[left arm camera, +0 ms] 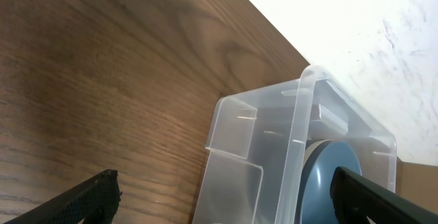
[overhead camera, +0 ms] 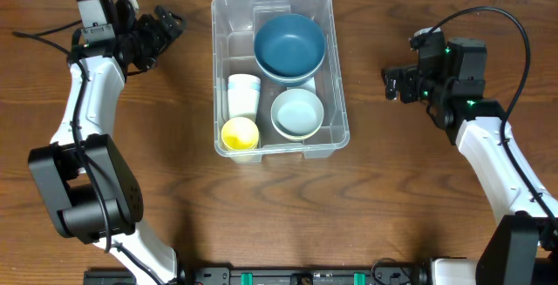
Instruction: Pack container
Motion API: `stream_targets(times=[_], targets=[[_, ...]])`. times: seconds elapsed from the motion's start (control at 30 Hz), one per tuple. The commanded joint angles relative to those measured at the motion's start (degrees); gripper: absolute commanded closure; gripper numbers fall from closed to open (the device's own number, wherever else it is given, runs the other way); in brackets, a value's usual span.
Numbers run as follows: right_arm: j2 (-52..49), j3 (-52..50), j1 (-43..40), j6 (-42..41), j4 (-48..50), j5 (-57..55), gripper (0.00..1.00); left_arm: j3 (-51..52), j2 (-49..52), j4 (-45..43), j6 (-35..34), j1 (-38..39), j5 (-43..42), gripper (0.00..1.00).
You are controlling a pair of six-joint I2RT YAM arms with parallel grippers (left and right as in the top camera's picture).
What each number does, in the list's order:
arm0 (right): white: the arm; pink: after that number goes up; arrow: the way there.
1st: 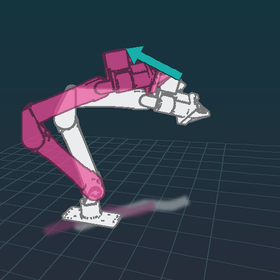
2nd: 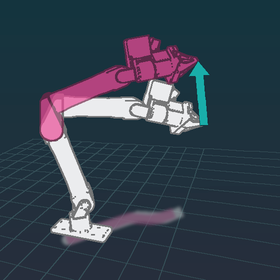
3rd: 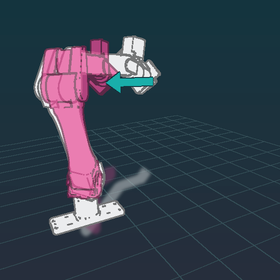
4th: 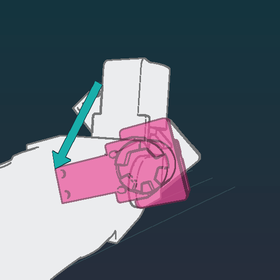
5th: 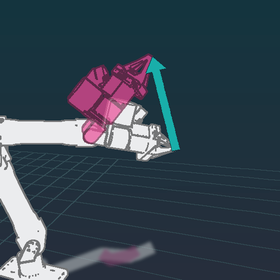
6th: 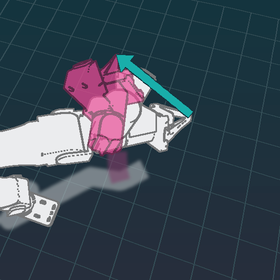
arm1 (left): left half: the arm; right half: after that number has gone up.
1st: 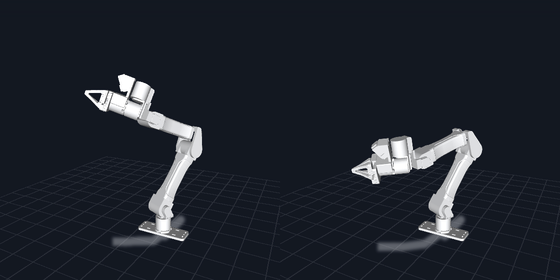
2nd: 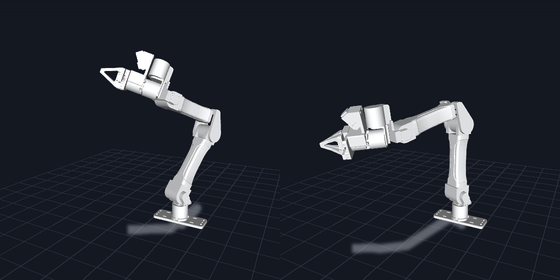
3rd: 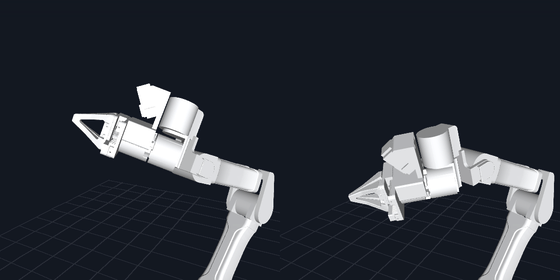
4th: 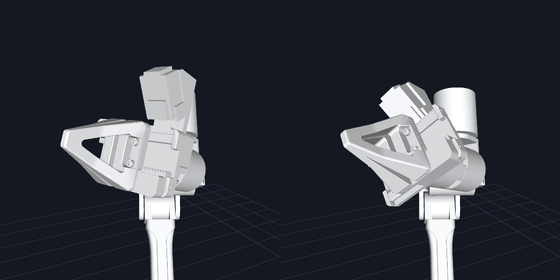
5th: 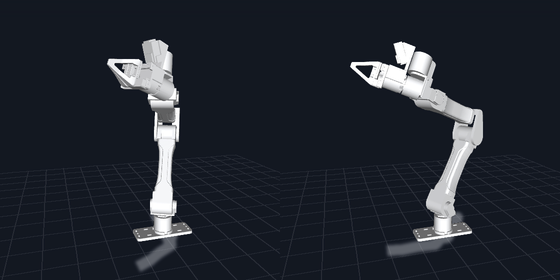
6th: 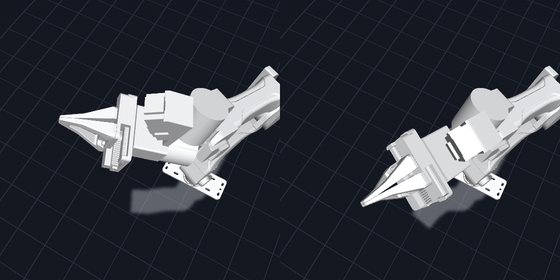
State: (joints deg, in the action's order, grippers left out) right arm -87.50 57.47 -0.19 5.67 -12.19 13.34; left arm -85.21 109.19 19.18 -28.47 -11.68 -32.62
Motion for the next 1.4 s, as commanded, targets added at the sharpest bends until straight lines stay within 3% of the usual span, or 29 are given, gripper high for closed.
stream_targets(times=[0.0, 0.5, 0.67, 0.83, 1.17, 1.37], targets=[[-0.11, 0.15, 0.15, 0.83, -0.24, 0.39, 0.01, -0.15, -1.18, 0.0, 0.37, -0.13, 0.07, 0.02], [-0.11, 0.15, 0.15, 0.83, -0.87, 0.39, 0.01, -0.13, -1.18, 0.0, 0.37, -0.15, 0.07, 0.02], [3.19, -0.37, 0.09, 0.83, -6.01, -10.78, 0.01, -0.15, -1.18, 0.0, 0.39, -0.15, 0.07, 0.02], [17.66, -7.32, 0.63, 0.85, -2.01, -15.5, 0.01, -0.13, -1.18, 0.0, 0.37, -0.15, 0.07, 0.02], [58.69, -41.68, 0.57, 0.57, 42.71, -4.76, 0.01, -0.15, -1.18, 0.0, 0.37, -0.15, 0.07, 0.02], [72.67, -53.44, -0.5, -1.79, 42.45, -4.76, 0.01, -0.15, -1.18, 0.0, 0.37, -0.15, 0.07, 0.02]])
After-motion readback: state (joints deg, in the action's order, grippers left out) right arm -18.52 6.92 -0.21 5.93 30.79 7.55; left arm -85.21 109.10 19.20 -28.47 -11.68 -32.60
